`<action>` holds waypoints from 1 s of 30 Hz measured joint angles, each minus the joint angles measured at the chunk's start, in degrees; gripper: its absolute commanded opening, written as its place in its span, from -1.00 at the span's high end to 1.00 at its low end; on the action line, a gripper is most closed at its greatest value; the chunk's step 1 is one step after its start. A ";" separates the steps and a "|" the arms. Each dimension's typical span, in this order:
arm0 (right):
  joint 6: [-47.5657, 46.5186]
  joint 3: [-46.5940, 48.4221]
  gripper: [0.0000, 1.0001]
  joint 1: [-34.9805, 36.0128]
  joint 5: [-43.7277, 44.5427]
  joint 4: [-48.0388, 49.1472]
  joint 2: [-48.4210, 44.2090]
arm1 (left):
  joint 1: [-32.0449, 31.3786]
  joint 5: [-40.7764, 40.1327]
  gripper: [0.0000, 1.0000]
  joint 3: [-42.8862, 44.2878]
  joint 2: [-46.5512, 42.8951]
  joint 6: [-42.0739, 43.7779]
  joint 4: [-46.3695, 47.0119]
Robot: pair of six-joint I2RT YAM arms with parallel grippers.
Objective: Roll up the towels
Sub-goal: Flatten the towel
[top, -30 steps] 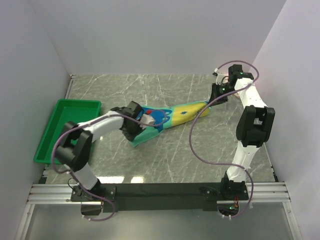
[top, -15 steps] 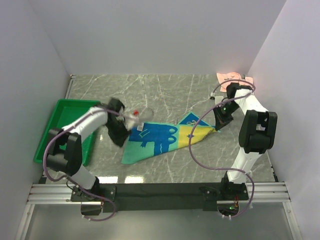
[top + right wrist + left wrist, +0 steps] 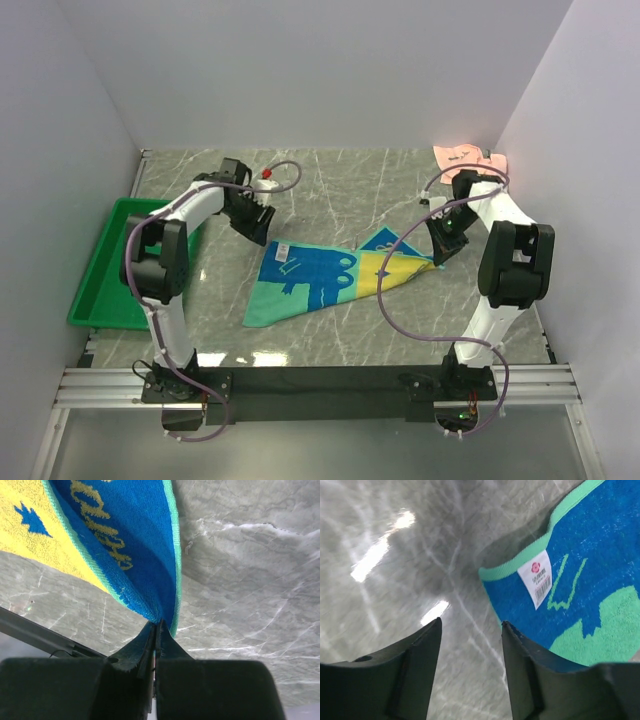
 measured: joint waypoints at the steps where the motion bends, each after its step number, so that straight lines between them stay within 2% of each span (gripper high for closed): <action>1: 0.00 0.15 1.00 0.00 -0.11 -0.04 0.00 | -0.33 0.00 -0.18 0.00 0.87 -0.35 0.20; 8: 0.04 1.33 1.00 0.00 -0.46 -0.11 0.02 | -3.39 0.61 -0.15 0.00 3.37 -1.68 2.75; 11: 0.24 1.90 1.00 0.00 -0.81 -0.15 0.02 | -4.42 0.59 0.01 0.00 4.31 -2.23 3.85; 12: 0.31 2.21 1.00 0.00 -0.92 -0.33 0.04 | -4.74 0.42 0.09 0.00 4.79 -2.69 4.37; 13: 0.44 2.47 1.00 0.00 -1.09 -0.37 0.04 | -4.98 0.26 0.36 0.00 5.22 -3.02 4.83; 15: 0.66 3.23 1.00 0.00 -1.44 -0.44 0.09 | -5.29 -0.15 0.63 0.00 6.03 -3.82 5.64; 16: 0.79 3.67 1.00 0.00 -1.62 -0.48 0.11 | -5.38 -0.37 0.83 0.00 6.25 -4.02 5.88; 18: 1.11 4.66 1.00 0.00 -1.92 -0.63 0.13 | -5.35 -0.63 0.99 0.00 6.27 -4.61 6.14; 23: 1.79 7.74 1.00 0.00 -2.75 -0.66 -0.17 | -3.89 -1.27 0.99 -0.39 3.43 -5.11 6.80; 30: 4.37 10.88 1.00 0.02 -5.66 0.72 -8.33 | 0.59 -2.36 0.99 -0.79 -13.03 -6.32 6.80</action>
